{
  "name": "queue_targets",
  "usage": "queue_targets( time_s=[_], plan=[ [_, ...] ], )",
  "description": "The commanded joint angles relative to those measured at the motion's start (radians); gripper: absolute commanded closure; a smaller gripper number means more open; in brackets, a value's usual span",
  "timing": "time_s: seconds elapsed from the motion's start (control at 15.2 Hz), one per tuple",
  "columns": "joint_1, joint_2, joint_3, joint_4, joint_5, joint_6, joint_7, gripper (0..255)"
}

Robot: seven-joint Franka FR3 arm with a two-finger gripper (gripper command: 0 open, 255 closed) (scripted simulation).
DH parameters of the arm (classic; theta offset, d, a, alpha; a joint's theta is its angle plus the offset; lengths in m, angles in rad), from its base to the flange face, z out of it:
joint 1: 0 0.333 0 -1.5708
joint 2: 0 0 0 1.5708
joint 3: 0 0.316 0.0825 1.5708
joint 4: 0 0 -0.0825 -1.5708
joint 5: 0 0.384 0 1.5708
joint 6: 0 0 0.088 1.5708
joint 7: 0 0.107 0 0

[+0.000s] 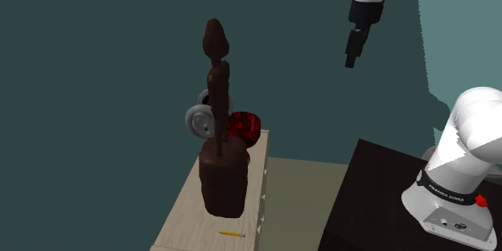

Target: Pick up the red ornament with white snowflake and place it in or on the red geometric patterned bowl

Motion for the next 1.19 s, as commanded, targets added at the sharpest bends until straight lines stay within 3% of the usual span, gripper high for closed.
queue_targets(
  time_s=[0.0,0.59,1.12],
  plan=[
    [0.000,0.000,0.000,0.000,0.000,0.000,0.000,0],
    [-0.028,0.255,0.034,-0.044,0.178,0.238,0.265,0],
    [-0.030,0.532,0.044,-0.012,0.353,0.460,0.431,0]
  ],
)
